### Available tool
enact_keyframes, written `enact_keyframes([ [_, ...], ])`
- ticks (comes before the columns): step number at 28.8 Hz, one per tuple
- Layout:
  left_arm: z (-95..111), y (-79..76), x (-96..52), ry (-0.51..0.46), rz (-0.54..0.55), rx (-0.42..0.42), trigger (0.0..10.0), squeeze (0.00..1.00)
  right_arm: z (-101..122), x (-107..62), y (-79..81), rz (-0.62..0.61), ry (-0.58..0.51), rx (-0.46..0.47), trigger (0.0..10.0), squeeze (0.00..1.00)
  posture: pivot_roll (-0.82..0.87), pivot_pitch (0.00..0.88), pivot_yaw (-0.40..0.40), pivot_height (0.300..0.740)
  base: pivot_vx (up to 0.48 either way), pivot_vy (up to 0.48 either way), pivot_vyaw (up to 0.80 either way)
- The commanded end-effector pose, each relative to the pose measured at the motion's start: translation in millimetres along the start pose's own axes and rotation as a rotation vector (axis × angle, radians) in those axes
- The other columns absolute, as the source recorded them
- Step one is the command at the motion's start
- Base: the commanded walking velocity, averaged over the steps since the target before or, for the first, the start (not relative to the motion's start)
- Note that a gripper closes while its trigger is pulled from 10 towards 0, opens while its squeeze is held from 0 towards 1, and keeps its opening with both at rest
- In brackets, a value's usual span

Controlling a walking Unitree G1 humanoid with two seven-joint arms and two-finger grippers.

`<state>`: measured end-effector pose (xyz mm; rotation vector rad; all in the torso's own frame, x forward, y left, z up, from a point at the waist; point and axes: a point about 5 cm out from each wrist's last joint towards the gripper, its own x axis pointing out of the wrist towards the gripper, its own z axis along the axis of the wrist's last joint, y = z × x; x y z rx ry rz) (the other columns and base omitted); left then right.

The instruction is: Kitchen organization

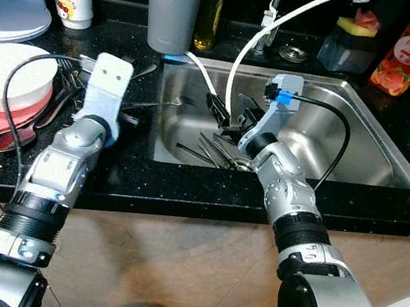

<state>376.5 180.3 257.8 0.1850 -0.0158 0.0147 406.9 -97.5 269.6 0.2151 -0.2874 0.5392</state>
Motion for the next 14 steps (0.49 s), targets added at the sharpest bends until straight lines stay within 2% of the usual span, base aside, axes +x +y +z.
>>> enact_keyframes([
  [1, -2, 12.6, -0.6, 0.039, 0.049, 0.0, 10.0, 0.0, 3, 0.3, 1.1, 0.011, -0.017, -0.006, 10.0, 0.0, -0.01, 0.161, -0.035, 0.74, 0.0, 0.0, 0.0],
  [4, 0, 15.7, -2.3, 0.051, 0.057, -0.02, 10.0, 0.0, 3, 0.9, 2.5, 0.017, -0.016, -0.008, 10.0, 0.0, -0.01, 0.158, -0.037, 0.74, 0.0, 0.0, 0.0],
  [10, -4, 6.9, -2.3, 0.085, 0.007, -0.061, 9.9, 0.0, 2, 1.1, 3.5, 0.021, -0.016, -0.01, 10.0, 0.0, -0.01, 0.156, -0.035, 0.74, 0.0, 0.0, 0.0],
  [11, -5, 3.7, -2.2, 0.098, -0.008, -0.082, 7.5, 0.0, 2, 1.0, 3.4, 0.021, -0.015, -0.012, 10.0, 0.0, -0.01, 0.156, -0.035, 0.74, 0.0, 0.0, 0.0],
  [12, -6, 0.8, -2.3, 0.106, -0.02, -0.097, 3.3, 0.0, 3, 0.8, 3.1, 0.021, -0.015, -0.014, 10.0, 0.0, -0.01, 0.156, -0.035, 0.74, 0.0, 0.0, 0.0],
  [14, -6, -0.9, -2.4, 0.112, -0.026, -0.106, 3.3, 0.0, 3, 0.7, 2.8, 0.02, -0.014, -0.016, 10.0, 0.0, -0.01, 0.156, -0.035, 0.74, 0.0, 0.0, 0.0],
])
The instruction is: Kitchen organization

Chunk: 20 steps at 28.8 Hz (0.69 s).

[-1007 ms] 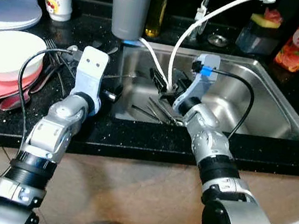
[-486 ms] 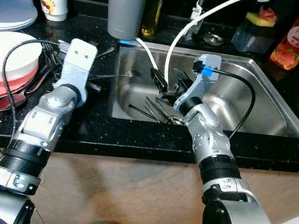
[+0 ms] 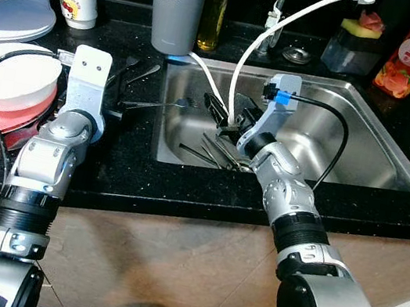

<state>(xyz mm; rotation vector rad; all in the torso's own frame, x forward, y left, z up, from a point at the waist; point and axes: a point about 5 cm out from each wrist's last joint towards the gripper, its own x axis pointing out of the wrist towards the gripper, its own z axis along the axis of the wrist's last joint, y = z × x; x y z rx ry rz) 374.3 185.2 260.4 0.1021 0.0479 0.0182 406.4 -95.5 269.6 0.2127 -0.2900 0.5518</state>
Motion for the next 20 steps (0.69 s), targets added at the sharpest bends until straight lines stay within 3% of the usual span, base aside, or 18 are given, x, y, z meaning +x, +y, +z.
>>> enact_keyframes([
  [1, -8, -5.6, 0.2, 0.048, -0.023, -0.023, 3.3, 0.0, 3, 0.2, 0.8, 0.007, -0.013, -0.015, 10.0, 0.0, -0.01, 0.156, -0.035, 0.74, 0.0, 0.0, 0.0],
  [2, -8, -7.4, 0.2, 0.059, -0.033, -0.042, 0.0, 0.0, 3, -0.2, 0.0, 0.006, -0.012, -0.016, 10.0, 0.0, -0.02, 0.161, -0.033, 0.74, 0.0, 0.0, 0.0],
  [10, -8, -8.4, -1.9, 0.072, -0.041, -0.073, 0.0, 0.0, 3, -0.9, -1.2, 0.004, -0.009, -0.009, 10.0, 0.0, -0.02, 0.161, -0.033, 0.74, 0.0, 0.0, 0.0],
  [20, 13, -5.9, -5.1, -0.052, 0.017, 0.012, 0.0, 0.0, 4, 0.0, -1.1, 0.003, -0.016, 0.004, 10.0, 0.0, -0.01, 0.169, -0.035, 0.74, 0.0, 0.0, 0.0],
])
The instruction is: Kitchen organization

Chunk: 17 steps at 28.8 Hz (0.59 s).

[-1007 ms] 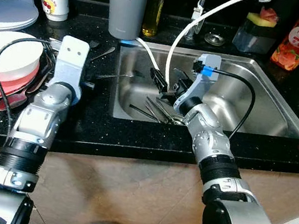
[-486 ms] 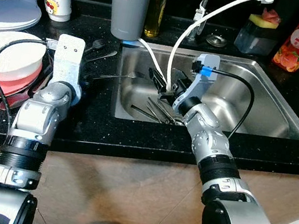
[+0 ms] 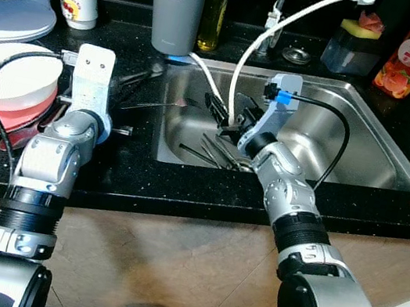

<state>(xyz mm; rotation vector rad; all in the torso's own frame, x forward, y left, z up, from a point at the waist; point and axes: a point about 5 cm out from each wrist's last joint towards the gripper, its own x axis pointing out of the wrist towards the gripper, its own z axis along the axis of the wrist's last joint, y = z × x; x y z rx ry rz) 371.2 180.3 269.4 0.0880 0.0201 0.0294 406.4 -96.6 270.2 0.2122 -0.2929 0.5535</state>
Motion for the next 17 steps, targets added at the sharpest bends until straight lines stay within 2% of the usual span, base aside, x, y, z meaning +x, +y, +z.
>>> enact_keyframes([
  [1, 7, -3.2, -2.3, -0.043, 0.007, 0.036, 0.0, 0.0, 3, 0.4, -0.3, 0.0, -0.014, 0.006, 10.0, 0.0, -0.01, 0.169, -0.035, 0.74, 0.0, 0.0, 0.0],
  [5, 15, -6.7, -4.1, -0.099, 0.004, 0.056, 0.0, 0.0, 4, 0.3, -0.7, -0.001, -0.016, 0.008, 10.0, 0.0, -0.01, 0.171, -0.034, 0.74, 0.0, 0.0, 0.0],
  [7, 24, -10.1, -6.5, -0.163, 0.012, 0.07, 0.0, 0.0, 4, 0.3, -1.0, -0.002, -0.019, 0.01, 10.0, 0.0, -0.01, 0.171, -0.034, 0.74, 0.0, 0.0, 0.0],
  [12, 28, -12.3, -7.7, -0.2, 0.008, 0.069, 0.0, 0.0, 5, 0.3, -1.1, -0.002, -0.022, 0.011, 10.0, 0.0, -0.01, 0.171, -0.034, 0.74, 0.0, 0.0, 0.0],
  [14, 39, -19.4, -11.7, -0.306, -0.045, 0.03, 0.0, 0.0, 5, 0.5, -1.1, -0.003, -0.027, 0.014, 10.0, 0.0, -0.01, 0.171, -0.034, 0.74, 0.0, 0.0, 0.0],
  [15, 39, -19.4, -11.7, -0.306, -0.045, 0.03, 0.0, 0.0, 5, 0.5, -1.1, -0.003, -0.027, 0.014, 10.0, 0.0, -0.01, 0.171, -0.034, 0.74, 0.0, 0.0, 0.0],
  [17, 49, -31.9, -19.1, -0.406, -0.215, -0.188, 0.0, 0.0, 8, 0.9, -1.1, -0.006, -0.039, 0.022, 10.0, 0.0, -0.01, 0.171, -0.031, 0.74, 0.0, 0.0, 0.0],
])
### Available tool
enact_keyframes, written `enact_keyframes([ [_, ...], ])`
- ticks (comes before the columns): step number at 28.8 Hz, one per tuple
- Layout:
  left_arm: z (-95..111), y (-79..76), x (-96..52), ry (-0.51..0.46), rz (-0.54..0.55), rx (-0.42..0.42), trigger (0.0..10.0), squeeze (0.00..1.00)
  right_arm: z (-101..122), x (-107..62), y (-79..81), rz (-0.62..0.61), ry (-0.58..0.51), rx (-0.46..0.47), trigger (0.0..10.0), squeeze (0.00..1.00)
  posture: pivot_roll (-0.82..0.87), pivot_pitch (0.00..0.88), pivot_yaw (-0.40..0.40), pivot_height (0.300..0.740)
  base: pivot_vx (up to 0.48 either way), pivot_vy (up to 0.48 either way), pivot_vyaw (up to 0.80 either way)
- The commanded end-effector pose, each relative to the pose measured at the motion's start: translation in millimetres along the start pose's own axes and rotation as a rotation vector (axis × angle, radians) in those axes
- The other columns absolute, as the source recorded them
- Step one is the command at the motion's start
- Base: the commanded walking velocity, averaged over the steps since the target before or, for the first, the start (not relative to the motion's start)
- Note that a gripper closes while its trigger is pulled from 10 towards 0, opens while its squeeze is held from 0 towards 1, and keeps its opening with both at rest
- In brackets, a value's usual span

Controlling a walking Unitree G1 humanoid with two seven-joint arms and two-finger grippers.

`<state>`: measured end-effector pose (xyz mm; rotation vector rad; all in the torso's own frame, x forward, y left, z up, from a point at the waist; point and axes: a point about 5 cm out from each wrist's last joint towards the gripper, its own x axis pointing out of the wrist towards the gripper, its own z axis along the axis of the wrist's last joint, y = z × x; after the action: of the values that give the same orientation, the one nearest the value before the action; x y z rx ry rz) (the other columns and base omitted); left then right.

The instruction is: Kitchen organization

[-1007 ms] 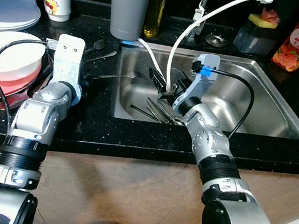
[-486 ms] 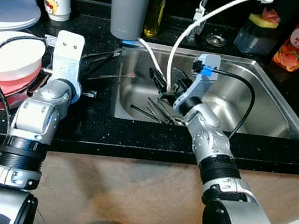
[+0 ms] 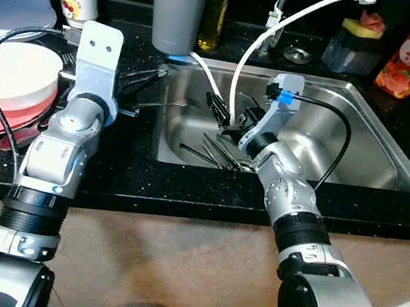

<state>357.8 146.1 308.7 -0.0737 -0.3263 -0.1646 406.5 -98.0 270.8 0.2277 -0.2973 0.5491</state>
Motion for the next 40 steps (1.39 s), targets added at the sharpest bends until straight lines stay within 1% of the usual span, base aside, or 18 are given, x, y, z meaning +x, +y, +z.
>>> enact_keyframes([
  [1, 10, -8.0, -3.6, -0.082, -0.106, -0.129, 0.0, 0.0, 8, 1.5, 0.2, -0.002, -0.037, 0.014, 10.0, 0.0, -0.02, 0.171, -0.03, 0.74, 0.0, 0.0, 0.0],
  [3, 16, -12.9, -11.1, -0.152, -0.234, -0.38, 0.0, 0.0, 10, 1.7, -0.1, -0.005, -0.049, 0.022, 10.0, 0.0, -0.02, 0.171, -0.03, 0.74, 0.0, 0.0, 0.0],
  [6, 17, -13.4, -12.7, -0.169, -0.257, -0.437, 0.0, 0.0, 10, 1.7, -0.2, -0.006, -0.051, 0.023, 10.0, 0.0, -0.02, 0.171, -0.03, 0.74, 0.0, 0.0, 0.0],
  [7, 22, -14.8, -18.0, -0.213, -0.327, -0.533, 0.0, 0.0, 11, 1.6, -0.4, -0.007, -0.053, 0.024, 10.0, 0.0, -0.01, 0.173, -0.028, 0.74, 0.0, 0.0, 0.0],
  [12, 33, -13.8, -30.4, -0.322, -0.443, -0.689, 0.0, 0.0, 11, 1.4, -0.6, -0.008, -0.055, 0.027, 10.0, 0.0, -0.01, 0.172, -0.028, 0.74, 0.0, 0.0, 0.0],
  [20, 39, -13.5, -36.7, -0.37, -0.535, -0.739, 0.0, 0.0, 11, 1.4, -0.6, -0.008, -0.058, 0.029, 10.0, 0.0, -0.01, 0.171, -0.028, 0.74, 0.0, 0.0, 0.0],
  [22, 36, -13.5, -35.5, -0.343, -0.525, -0.71, 0.0, 0.0, 11, 1.5, -0.6, -0.008, -0.058, 0.029, 10.0, 0.0, -0.01, 0.171, -0.029, 0.74, 0.0, 0.0, 0.0],
  [23, 3, -11.1, -18.5, -0.061, -0.325, -0.272, 0.0, 0.0, 11, 1.6, -0.4, -0.007, -0.057, 0.028, 10.0, 0.0, -0.01, 0.172, -0.031, 0.74, 0.0, 0.0, 0.0],
  [24, 3, -11.1, -18.5, -0.061, -0.325, -0.272, 0.0, 0.0, 11, 1.6, -0.4, -0.007, -0.057, 0.028, 10.0, 0.0, -0.01, 0.172, -0.031, 0.74, 0.0, 0.0, 0.0],
  [26, -19, -1.4, -12.8, 0.088, -0.192, 0.043, 0.0, 0.0, 11, 1.6, -0.2, -0.006, -0.056, 0.028, 10.0, 0.0, -0.01, 0.172, -0.031, 0.74, 0.0, 0.0, 0.0],
  [27, -20, 0.8, -12.6, 0.075, -0.182, 0.127, 2.4, 0.0, 11, 1.6, 0.0, -0.006, -0.056, 0.029, 10.0, 0.0, -0.01, 0.171, -0.031, 0.74, 0.0, 0.0, 0.0],
  [28, -16, -0.4, -12.8, 0.039, -0.195, 0.095, 8.5, 0.0, 11, 1.7, 0.2, -0.006, -0.056, 0.029, 10.0, 0.0, -0.01, 0.171, -0.031, 0.74, 0.0, 0.0, 0.0],
  [29, -10, -1.2, -12.3, 0.004, -0.192, 0.046, 10.0, 0.0, 11, 1.6, 0.2, -0.005, -0.056, 0.029, 10.0, 0.0, -0.02, 0.169, -0.03, 0.74, 0.0, 0.0, 0.0],
  [31, -5, -1.8, -11.6, -0.026, -0.189, 0.003, 10.0, 0.0, 11, 1.5, 0.1, -0.006, -0.056, 0.029, 10.0, 0.0, -0.02, 0.169, -0.03, 0.74, 0.0, 0.0, 0.0],
  [32, -1, -3.3, -11.1, -0.038, -0.198, -0.012, 10.0, 0.62, 11, 1.5, 0.1, -0.005, -0.056, 0.028, 10.0, 0.0, -0.02, 0.169, -0.03, 0.74, 0.0, 0.0, 0.0],
  [33, -1, -3.3, -11.1, -0.038, -0.198, -0.012, 10.0, 0.62, 11, 1.5, 0.1, -0.005, -0.056, 0.028, 10.0, 0.0, -0.02, 0.169, -0.03, 0.74, 0.0, 0.0, 0.0],
  [34, 1, -5.9, -10.5, -0.02, -0.221, 0.039, 10.0, 1.0, 12, 1.7, 0.0, -0.005, -0.057, 0.027, 10.0, 0.0, -0.01, 0.169, -0.031, 0.74, 0.0, 0.0, 0.0],
  [40, -11, -5.4, -6.3, 0.021, -0.209, 0.139, 10.0, 1.0, 11, 1.5, -0.2, -0.003, -0.055, 0.027, 10.0, 0.0, -0.01, 0.166, -0.034, 0.74, 0.0, 0.0, 0.0],
])
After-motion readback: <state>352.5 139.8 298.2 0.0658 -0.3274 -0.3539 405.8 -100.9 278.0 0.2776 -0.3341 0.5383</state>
